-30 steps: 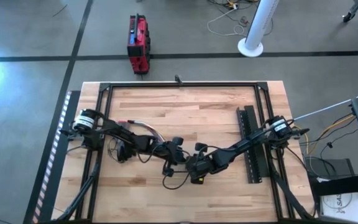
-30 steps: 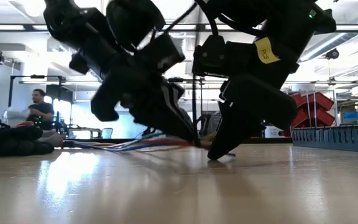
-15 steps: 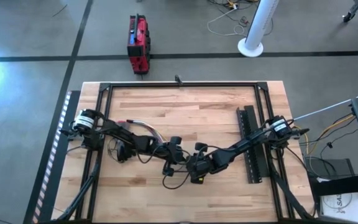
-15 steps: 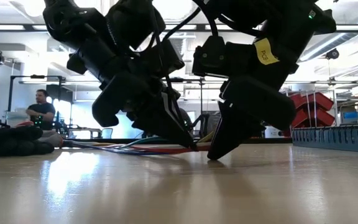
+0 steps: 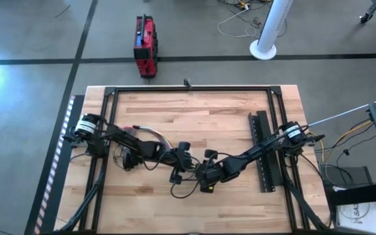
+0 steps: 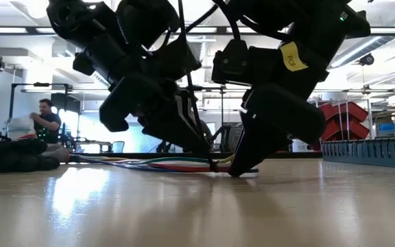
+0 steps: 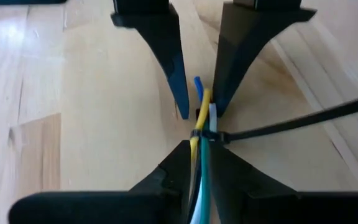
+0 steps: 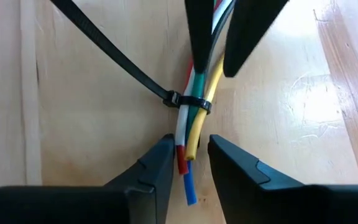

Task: Ziptie cables
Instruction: Wrap the colored cable wires with the black zip tie

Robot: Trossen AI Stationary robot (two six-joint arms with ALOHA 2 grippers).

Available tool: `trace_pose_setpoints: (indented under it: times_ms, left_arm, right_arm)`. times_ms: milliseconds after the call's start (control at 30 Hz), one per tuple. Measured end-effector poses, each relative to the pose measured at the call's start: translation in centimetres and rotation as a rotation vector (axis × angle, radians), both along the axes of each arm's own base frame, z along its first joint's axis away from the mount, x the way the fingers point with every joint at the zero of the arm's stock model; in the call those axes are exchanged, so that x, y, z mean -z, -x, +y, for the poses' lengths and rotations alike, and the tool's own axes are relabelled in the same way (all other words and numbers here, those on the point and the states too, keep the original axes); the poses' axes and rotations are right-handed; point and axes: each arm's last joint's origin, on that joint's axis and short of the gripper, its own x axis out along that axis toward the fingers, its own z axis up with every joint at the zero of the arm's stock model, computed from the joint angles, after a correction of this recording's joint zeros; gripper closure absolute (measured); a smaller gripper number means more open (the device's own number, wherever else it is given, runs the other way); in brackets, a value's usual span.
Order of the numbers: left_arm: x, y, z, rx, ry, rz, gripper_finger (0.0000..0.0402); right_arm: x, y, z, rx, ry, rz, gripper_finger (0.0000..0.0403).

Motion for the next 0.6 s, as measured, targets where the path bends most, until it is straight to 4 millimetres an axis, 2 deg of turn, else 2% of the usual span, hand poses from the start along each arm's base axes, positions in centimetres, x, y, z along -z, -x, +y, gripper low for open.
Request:
trace_pose_setpoints:
  times_ms: [300, 600]
  left_arm:
    - [1.7, -0.2, 0.4, -0.062, -0.06, 0.04, 0.0381]
    - [1.9, -0.3, 0.3, -0.058, -0.02, 0.05, 0.0381]
  right_arm:
    - [0.0, -0.4, 0.2, -0.03, -0.009, -0.04, 0.0328]
    - [-0.1, -0.6, -0.1, 0.023, -0.013, -0.07, 0.0338]
